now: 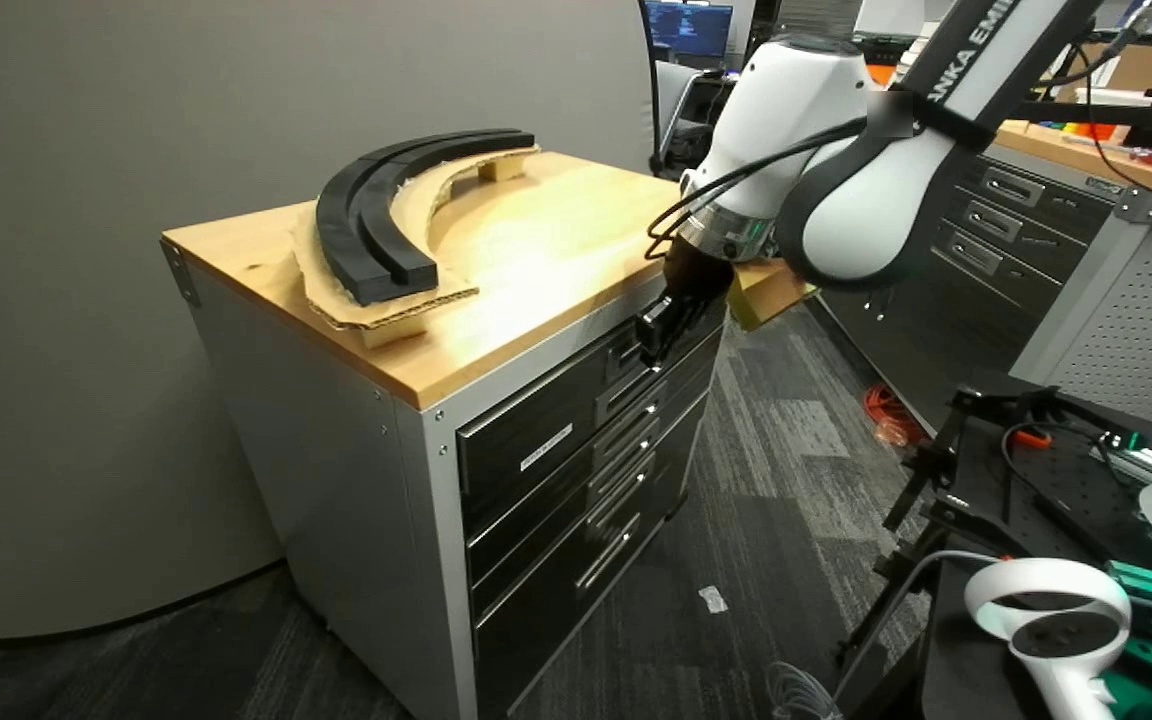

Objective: Put the black object in the drawer and close it

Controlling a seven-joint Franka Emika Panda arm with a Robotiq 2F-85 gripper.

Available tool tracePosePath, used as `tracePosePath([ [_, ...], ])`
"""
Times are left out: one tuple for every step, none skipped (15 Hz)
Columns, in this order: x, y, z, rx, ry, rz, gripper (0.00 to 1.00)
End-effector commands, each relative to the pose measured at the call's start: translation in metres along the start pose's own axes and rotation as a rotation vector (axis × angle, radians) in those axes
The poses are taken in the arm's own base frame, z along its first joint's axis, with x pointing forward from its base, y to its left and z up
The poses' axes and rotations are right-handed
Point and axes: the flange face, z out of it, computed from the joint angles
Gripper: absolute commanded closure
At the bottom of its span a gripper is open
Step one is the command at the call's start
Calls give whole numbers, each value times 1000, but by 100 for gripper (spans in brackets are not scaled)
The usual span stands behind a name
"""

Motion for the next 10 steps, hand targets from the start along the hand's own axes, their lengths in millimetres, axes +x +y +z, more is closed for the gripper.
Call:
tracePosePath([
  [-13, 14, -58, 15, -154, -113, 43],
  [-13, 11, -74, 40, -199, -153, 36],
  [-12, 14, -89, 28, -232, -183, 28],
  [-10, 14, -106, 46, -266, -226, 21],
  [-10, 10, -122, 74, -305, -260, 12],
  [-8, 7, -137, 103, -344, -297, 6],
  [-7, 6, -154, 146, -380, -322, 1],
  [-5, 5, -170, 192, -414, -345, 0],
  [-7, 5, -137, 121, -386, -289, 9],
  [-6, 3, -153, 150, -404, -312, 1],
])
